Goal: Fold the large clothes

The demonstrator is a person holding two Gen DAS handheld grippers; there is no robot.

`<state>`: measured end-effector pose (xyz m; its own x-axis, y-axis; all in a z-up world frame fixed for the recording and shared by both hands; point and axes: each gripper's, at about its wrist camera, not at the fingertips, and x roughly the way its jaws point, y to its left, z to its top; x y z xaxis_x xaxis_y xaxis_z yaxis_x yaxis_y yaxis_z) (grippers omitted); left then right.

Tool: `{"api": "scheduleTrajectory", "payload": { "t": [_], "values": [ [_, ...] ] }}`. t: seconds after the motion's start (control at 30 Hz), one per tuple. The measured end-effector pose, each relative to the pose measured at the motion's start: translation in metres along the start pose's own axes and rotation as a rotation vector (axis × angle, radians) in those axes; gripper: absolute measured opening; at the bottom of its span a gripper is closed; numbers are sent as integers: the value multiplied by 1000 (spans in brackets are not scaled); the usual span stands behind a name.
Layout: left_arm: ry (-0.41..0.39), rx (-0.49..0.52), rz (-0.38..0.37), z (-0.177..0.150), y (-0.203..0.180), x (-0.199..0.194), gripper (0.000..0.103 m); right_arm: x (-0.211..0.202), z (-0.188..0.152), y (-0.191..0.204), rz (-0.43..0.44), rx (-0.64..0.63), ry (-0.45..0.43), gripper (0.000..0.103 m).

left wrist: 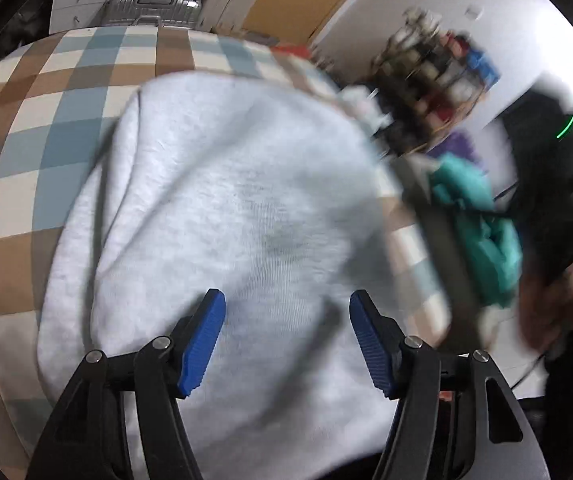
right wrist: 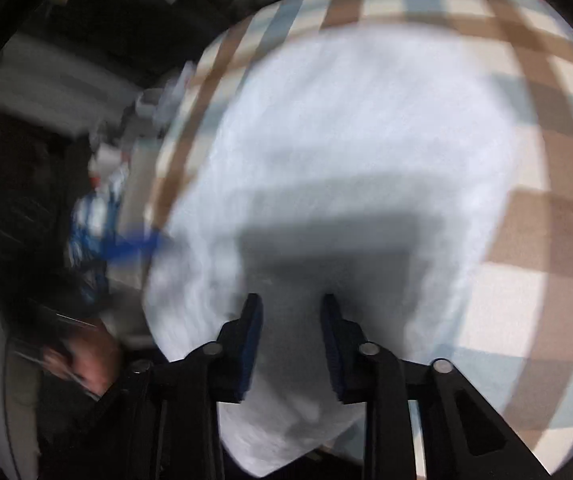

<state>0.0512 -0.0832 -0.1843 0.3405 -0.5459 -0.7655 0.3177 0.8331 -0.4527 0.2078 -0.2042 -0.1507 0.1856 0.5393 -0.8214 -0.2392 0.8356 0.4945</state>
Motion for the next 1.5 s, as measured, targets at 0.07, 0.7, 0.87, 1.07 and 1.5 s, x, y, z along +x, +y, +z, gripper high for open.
{"api": "scheduleTrajectory", "payload": {
  "t": [0.07, 0.7, 0.87, 1.07, 1.5],
  "values": [
    [-14, 95, 92, 1, -13, 8, 61, -23, 19, -6, -35, -7, -113, 36],
    [-226, -206, -3, 27, 98, -78, 65, 9, 2, -74, 23, 66, -267, 54],
    [-9, -237, -47, 32, 116, -29, 65, -11, -49, -84, 144, 135, -263, 61],
    [99, -272, -119, 19, 112, -10, 65, 9, -75, -99, 236, 234, -265, 72],
    [189, -198, -191, -2, 82, -13, 64, 22, -99, -83, 185, 297, -282, 83]
  ]
}}
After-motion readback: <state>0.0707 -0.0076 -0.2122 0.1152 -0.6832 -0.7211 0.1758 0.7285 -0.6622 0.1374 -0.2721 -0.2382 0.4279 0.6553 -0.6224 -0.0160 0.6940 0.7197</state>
